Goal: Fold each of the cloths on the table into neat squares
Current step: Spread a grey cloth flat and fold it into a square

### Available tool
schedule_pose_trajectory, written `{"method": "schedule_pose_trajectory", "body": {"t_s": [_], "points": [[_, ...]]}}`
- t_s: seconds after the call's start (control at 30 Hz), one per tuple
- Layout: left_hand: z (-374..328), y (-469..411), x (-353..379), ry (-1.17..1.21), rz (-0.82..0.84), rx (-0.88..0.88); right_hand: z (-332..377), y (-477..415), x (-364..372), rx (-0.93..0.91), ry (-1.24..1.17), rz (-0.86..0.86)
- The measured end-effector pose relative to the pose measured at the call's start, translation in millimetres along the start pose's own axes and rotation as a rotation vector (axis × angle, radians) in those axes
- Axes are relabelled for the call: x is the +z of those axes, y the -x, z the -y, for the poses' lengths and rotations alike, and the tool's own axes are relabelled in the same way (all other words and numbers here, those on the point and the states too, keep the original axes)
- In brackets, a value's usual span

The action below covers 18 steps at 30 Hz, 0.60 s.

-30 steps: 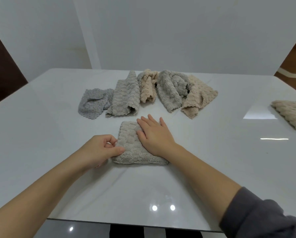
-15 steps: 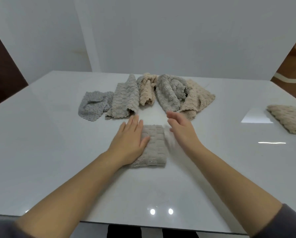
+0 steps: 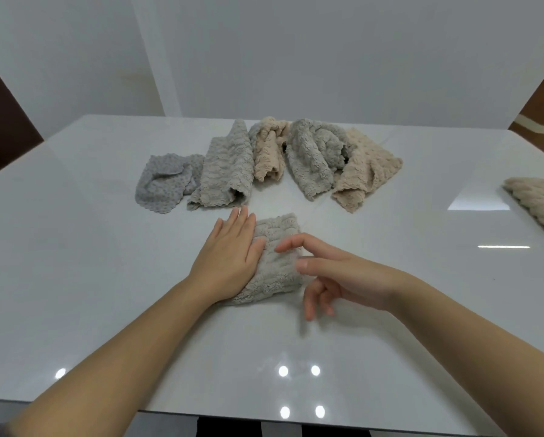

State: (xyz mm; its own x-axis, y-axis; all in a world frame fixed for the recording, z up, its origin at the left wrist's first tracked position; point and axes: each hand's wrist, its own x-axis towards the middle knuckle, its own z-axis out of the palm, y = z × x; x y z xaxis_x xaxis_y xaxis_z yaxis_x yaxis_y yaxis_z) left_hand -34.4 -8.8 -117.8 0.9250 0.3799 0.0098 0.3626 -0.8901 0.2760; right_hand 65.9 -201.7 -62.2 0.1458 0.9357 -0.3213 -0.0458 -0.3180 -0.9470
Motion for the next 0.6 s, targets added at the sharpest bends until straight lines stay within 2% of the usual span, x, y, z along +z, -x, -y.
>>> {"method": "schedule_pose_trajectory", "body": {"t_s": [0.07,0.13,0.27,0.47,0.6], "points": [[1.2,-1.1,0.6,-0.015,0.013,0.002,3.2,-4.1,5.4,0.015,0.022,0.148],[1.7,-2.1,0.9,-0.023,0.013,0.004,4.1,-8.6,9.9,0.040,0.063,0.223],[0.6,-2.0,1.0,-0.030,0.003,0.004,2.2,-7.0,0.7,0.050,0.199,0.169],[-1.7,-0.7,-0.2,-0.036,-0.005,0.004,-5.4,-6.6,-2.3,0.058,0.049,0.183],[-2.8,0.6,-0.9,-0.041,-0.002,0.009,-2.8,-1.8,-8.3,0.048,0.149,0.135]]}}
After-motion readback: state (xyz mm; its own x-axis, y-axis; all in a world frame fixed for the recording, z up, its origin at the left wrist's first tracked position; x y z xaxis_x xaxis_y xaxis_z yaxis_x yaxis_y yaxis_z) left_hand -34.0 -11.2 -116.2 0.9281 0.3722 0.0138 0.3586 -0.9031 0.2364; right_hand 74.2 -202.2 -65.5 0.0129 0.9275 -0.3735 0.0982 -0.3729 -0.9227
